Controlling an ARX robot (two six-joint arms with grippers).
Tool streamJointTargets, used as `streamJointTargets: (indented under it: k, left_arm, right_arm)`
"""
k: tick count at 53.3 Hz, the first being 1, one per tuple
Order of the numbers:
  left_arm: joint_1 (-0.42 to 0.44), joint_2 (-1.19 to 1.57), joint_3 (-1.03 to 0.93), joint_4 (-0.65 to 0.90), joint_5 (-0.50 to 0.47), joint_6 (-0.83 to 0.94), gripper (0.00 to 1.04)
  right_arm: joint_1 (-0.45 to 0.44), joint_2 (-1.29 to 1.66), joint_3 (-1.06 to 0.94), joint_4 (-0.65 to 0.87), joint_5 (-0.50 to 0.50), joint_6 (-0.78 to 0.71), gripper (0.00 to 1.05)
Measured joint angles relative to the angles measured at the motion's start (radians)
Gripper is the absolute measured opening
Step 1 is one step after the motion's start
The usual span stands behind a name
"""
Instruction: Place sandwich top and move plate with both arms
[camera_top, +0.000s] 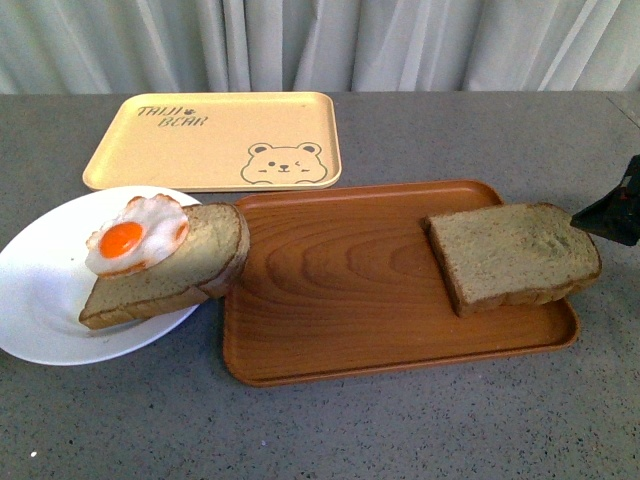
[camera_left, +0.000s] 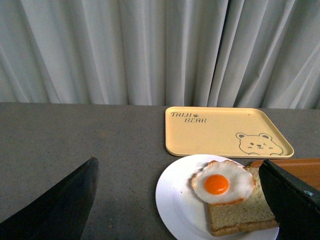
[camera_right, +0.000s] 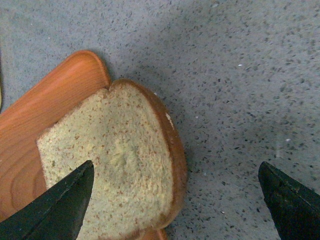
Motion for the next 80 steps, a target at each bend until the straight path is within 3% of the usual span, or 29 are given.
streamJointTargets:
  k: [14, 27, 41, 50, 59, 80]
  left_arm:
    - [0.000, 0.000, 0.000, 0.000, 0.000, 0.000, 0.96]
    - [0.000, 0.000, 0.000, 0.000, 0.000, 0.000, 0.96]
    - [0.000, 0.000, 0.000, 0.000, 0.000, 0.000, 0.96]
    - [0.000, 0.000, 0.000, 0.000, 0.000, 0.000, 0.96]
    - [0.000, 0.000, 0.000, 0.000, 0.000, 0.000, 0.96]
    - [0.000, 0.000, 0.000, 0.000, 0.000, 0.000, 0.96]
  right_arm:
    - [0.061, 0.088, 0.051, 0.003, 0.010, 0.038, 0.95]
    - [0.058, 0.079, 0.047, 0.001, -0.008, 0.076, 0.42]
    - [0.046, -0.063, 0.035, -0.019, -0.072, 0.123, 0.02]
    - [0.088, -0.158, 0.061, -0.041, -0.094, 0.179, 0.02]
    - [0.192, -0.197, 0.153, -0.041, -0.080, 0.233, 0.02]
    - [0.587, 0.044, 0.467, -0.016, 0.029, 0.299, 0.02]
